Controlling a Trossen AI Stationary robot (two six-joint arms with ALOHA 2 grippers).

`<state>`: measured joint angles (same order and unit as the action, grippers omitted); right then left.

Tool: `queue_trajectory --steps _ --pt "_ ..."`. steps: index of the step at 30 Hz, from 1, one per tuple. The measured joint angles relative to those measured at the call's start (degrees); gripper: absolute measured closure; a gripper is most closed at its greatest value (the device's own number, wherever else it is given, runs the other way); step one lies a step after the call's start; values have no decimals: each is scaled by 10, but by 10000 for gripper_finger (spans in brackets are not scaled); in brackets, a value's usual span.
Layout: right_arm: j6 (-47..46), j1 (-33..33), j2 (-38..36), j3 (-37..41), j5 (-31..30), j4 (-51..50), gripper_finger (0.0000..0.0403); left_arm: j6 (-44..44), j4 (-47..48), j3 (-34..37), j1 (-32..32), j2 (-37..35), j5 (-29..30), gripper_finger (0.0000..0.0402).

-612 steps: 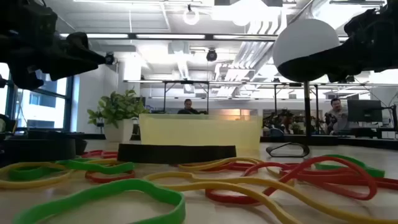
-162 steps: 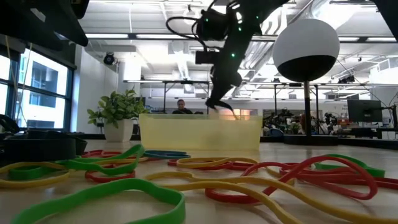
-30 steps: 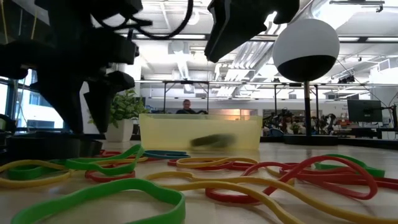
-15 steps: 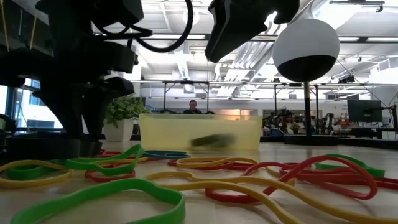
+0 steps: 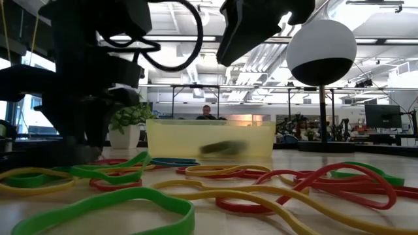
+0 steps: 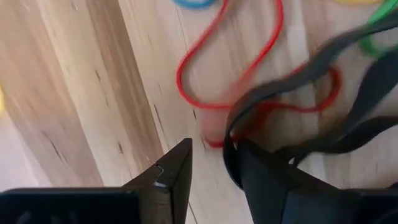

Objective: Pick and place rubber bands into bin
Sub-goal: Put the black rubber band into the yellow bin

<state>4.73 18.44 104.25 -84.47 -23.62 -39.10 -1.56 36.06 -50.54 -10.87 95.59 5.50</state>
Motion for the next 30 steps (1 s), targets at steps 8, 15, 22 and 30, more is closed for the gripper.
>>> queue_trajectory --steps 8,15,22,30 --pt "1 0 0 0 0 -2 222 2 0 0 0 1 -1 295" --pt "-2 1 0 0 0 -10 222 12 -1 0 0 1 -1 391" --pt "10 12 0 0 -29 -13 222 13 1 -1 0 1 -1 394" --pt "-1 22 0 0 -65 -38 222 43 6 -30 0 1 5 399"
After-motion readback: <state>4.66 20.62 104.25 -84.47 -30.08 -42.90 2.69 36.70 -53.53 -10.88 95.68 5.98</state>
